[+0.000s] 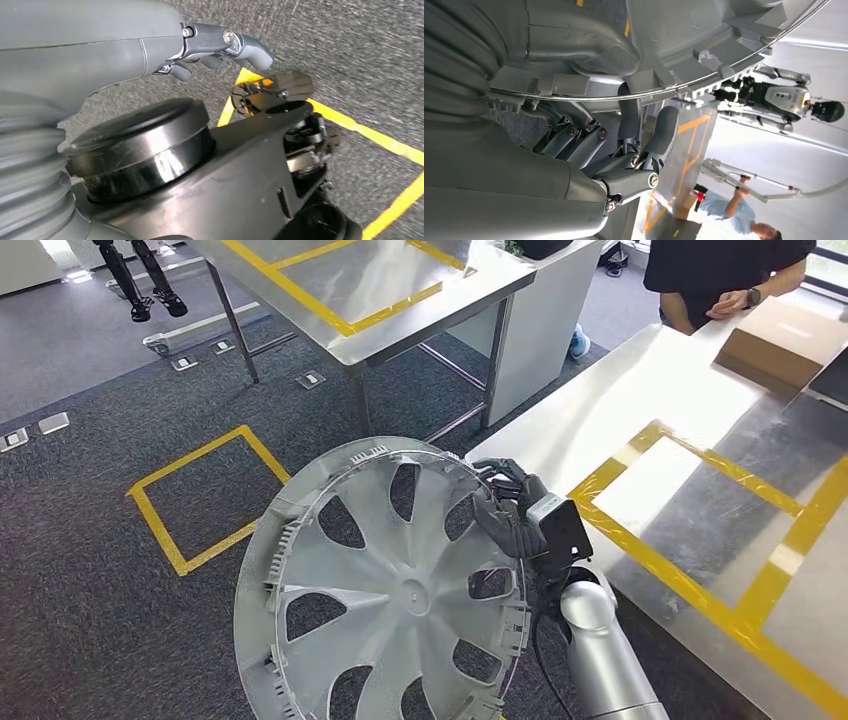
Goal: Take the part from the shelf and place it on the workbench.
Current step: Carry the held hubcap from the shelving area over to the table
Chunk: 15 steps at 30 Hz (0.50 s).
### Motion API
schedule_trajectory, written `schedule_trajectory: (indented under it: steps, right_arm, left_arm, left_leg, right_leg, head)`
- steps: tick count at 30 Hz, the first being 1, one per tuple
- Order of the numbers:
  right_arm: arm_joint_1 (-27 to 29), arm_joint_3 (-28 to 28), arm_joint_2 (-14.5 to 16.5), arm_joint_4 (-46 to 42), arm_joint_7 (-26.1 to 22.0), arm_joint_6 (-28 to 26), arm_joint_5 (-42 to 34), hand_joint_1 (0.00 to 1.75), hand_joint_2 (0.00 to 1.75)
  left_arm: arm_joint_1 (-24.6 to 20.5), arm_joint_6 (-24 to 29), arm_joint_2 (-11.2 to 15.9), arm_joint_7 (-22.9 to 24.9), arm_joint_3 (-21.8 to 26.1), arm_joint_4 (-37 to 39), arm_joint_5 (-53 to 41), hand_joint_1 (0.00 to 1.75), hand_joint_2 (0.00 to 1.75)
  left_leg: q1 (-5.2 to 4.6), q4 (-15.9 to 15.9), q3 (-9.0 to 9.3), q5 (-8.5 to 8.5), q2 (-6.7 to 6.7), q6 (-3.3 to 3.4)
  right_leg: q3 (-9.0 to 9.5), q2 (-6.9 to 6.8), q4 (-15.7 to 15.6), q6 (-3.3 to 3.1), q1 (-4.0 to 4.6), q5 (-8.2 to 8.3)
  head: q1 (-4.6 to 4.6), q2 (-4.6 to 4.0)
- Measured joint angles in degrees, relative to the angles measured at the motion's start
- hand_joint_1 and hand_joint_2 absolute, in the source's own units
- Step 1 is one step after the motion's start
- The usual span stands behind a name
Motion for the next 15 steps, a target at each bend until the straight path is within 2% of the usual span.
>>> schedule_trajectory:
  steps: [1,2,4,5,6,7,8,9,11,12,13,15]
  right_arm:
    - [0.0,0.0,0.0,0.0,0.0,0.0,0.0,1.75,1.75]
    - [-0.1,0.0,0.0,0.0,-0.1,0.0,0.0,1.75,1.75]
    - [-0.2,0.1,0.0,0.0,-0.1,0.0,0.0,1.75,1.75]
    - [-0.2,0.1,-0.1,0.0,-0.1,0.0,0.0,1.75,1.75]
    - [-0.1,0.1,-0.1,0.1,-0.1,0.0,0.0,1.75,1.75]
    - [-0.1,0.1,-0.1,0.1,-0.1,0.0,0.0,1.75,1.75]
    - [0.0,0.1,-0.1,0.2,-0.1,0.0,0.0,1.75,1.75]
    - [0.0,0.1,-0.1,0.2,-0.1,0.0,0.0,1.75,1.75]
    - [-0.1,0.1,-0.1,0.2,-0.1,0.0,0.0,1.75,1.75]
    - [-0.2,0.2,-0.1,0.2,-0.1,0.0,0.0,1.75,1.75]
    - [-0.3,0.2,0.0,0.2,-0.1,0.0,0.0,1.75,1.75]
    - [-0.4,0.3,0.0,0.2,-0.1,0.0,-0.1,1.75,1.75]
  left_arm:
    - [0.0,0.0,0.0,0.0,0.0,0.0,0.0,0.00,1.75]
    - [0.0,0.0,0.0,0.0,0.0,0.0,0.0,0.00,1.75]
    - [0.1,0.0,-0.1,-0.1,0.0,0.0,0.0,0.00,1.75]
    - [0.2,0.0,0.0,-0.1,0.0,0.0,0.0,0.00,1.75]
    - [0.3,0.0,0.0,-0.1,0.0,0.0,0.0,0.00,1.75]
    - [0.3,0.0,0.0,-0.1,0.0,0.0,0.0,0.00,1.75]
    - [0.3,0.0,0.0,-0.1,0.0,0.0,0.0,0.00,1.75]
    - [0.2,0.0,0.0,-0.1,0.0,0.0,0.0,0.00,1.75]
    - [0.2,0.0,0.0,-0.1,0.0,0.0,0.0,0.00,1.75]
    - [0.2,0.0,-0.1,-0.2,0.0,0.0,0.0,0.00,1.75]
    - [0.2,0.0,-0.1,-0.2,0.0,0.0,0.0,0.00,1.75]
    - [0.1,0.0,-0.1,-0.3,0.0,0.0,0.0,0.00,1.75]
  left_leg:
    - [0.00,-0.2,0.02,0.15,0.62,0.46]
    - [0.03,-0.3,0.03,0.28,1.28,0.85]
    - [-0.05,-0.5,0.02,0.32,2.68,1.35]
    - [-0.14,-0.5,0.00,0.28,3.50,1.46]
    - [-0.22,-0.5,-0.01,0.22,4.33,1.53]
    - [-0.29,-0.5,0.00,0.15,5.17,1.58]
    - [-0.34,-0.5,0.06,0.07,5.96,1.58]
    - [-0.39,-0.5,0.18,-0.03,6.71,1.54]
    - [-0.60,-0.5,0.50,-0.33,8.01,1.23]
    - [-0.71,-0.5,0.63,-0.45,8.57,0.99]
    - [-0.81,-0.6,0.75,-0.55,9.11,0.71]
    - [-0.91,-0.8,1.07,-0.70,10.29,0.14]
  right_leg:
    - [-0.31,-0.97,0.5,0.25,0.07,-0.30]
    - [-1.05,-2.51,1.9,0.46,0.18,-1.19]
    - [-4.04,-5.96,8.2,0.77,0.41,-4.49]
    - [-5.93,-6.71,12.1,0.89,0.38,-6.13]
    - [-7.36,-7.05,15.0,0.94,0.35,-7.06]
    - [-7.87,-7.21,16.1,0.92,0.33,-6.98]
    - [-7.19,-7.40,14.8,0.82,0.35,-5.89]
    - [-5.33,-7.91,11.4,0.60,0.44,-4.07]
    - [-1.02,-10.62,3.3,-0.19,1.02,-1.21]
    - [0.27,-11.62,0.8,-0.60,1.33,-0.57]
    - [0.70,-12.11,-0.3,-0.95,1.60,-0.51]
    - [0.65,-10.65,-0.5,-1.45,1.59,-0.27]
  head:
    - [0.11,0.00]
    - [0.30,0.00]
    - [0.67,0.00]
    - [0.74,0.00]
    - [0.75,0.00]
    - [0.76,0.00]
    - [0.76,0.00]
    - [0.77,0.00]
    - [0.75,0.00]
    - [0.74,0.00]
    - [0.72,0.00]
    - [0.69,0.00]
